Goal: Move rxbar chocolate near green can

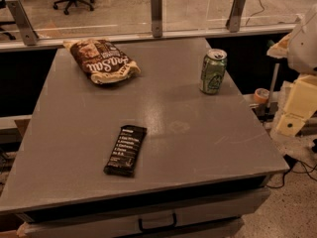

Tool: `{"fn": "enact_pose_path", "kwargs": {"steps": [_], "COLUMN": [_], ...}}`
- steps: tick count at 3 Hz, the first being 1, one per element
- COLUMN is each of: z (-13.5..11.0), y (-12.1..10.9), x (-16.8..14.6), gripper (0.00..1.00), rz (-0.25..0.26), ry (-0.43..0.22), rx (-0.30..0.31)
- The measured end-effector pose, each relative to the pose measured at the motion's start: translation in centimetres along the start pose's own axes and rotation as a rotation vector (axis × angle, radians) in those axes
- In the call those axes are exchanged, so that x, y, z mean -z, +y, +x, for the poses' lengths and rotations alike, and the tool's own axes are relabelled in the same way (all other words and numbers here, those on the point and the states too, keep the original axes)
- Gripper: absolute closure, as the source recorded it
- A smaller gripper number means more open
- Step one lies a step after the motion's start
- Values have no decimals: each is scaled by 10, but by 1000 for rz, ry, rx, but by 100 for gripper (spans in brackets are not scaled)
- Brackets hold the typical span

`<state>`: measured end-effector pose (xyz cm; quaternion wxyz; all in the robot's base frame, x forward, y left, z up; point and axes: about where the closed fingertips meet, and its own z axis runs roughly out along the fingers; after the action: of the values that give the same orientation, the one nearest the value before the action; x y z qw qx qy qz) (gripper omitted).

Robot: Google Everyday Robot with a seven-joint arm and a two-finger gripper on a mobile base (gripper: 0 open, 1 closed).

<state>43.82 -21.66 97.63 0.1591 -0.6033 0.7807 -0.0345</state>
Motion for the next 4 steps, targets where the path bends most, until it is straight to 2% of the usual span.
{"fn": "enact_pose_path", "kwargs": {"steps": [2,3,4], "z": [-4,-39,-88], "y": [-1,11,42], "x": [-1,-39,-81], "gripper": [0,0,0], "rz": [2,-75,-190], "ry": [-25,-117,-229], "rx": [8,64,143]}}
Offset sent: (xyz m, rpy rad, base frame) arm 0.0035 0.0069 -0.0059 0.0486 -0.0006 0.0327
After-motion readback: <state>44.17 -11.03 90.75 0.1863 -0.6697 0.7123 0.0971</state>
